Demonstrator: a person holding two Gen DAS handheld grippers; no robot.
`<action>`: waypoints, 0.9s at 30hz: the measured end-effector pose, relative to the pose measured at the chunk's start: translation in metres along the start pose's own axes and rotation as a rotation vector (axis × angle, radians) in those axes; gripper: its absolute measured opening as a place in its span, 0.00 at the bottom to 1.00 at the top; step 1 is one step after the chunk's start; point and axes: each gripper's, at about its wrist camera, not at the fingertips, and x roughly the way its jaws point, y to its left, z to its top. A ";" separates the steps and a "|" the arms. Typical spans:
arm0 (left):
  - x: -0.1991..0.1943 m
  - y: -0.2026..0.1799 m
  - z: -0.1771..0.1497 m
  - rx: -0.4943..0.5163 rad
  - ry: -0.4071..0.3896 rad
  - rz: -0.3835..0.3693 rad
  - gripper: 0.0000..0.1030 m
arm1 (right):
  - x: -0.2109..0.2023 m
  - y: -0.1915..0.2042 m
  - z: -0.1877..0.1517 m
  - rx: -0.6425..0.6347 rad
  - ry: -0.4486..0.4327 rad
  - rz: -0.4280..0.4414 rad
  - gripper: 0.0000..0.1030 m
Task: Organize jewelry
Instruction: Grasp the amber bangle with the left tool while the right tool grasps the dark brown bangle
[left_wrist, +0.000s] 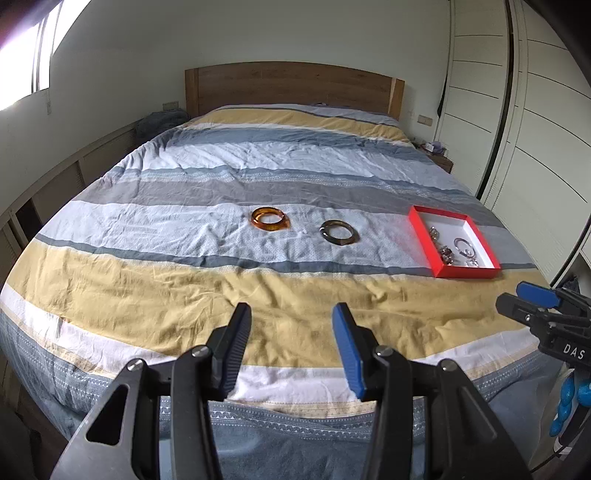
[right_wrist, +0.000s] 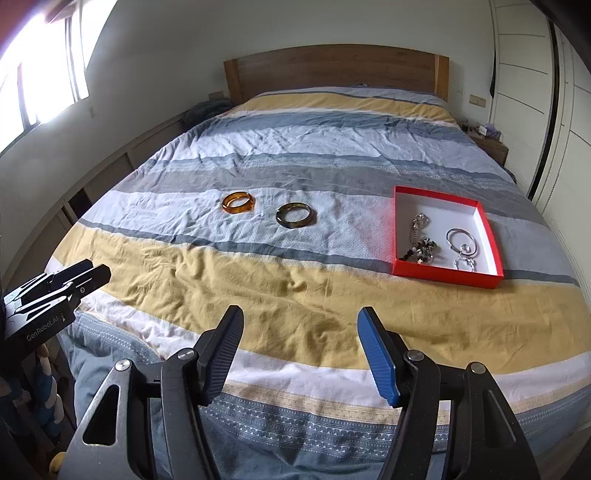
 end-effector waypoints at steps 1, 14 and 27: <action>0.003 0.003 0.000 -0.004 0.006 0.004 0.42 | 0.003 0.001 0.000 -0.005 0.005 0.003 0.62; 0.075 0.022 0.012 -0.025 0.136 0.010 0.42 | 0.064 -0.004 0.025 -0.050 0.074 0.029 0.62; 0.222 0.063 0.089 -0.091 0.186 0.073 0.42 | 0.201 -0.019 0.109 -0.083 0.097 0.084 0.62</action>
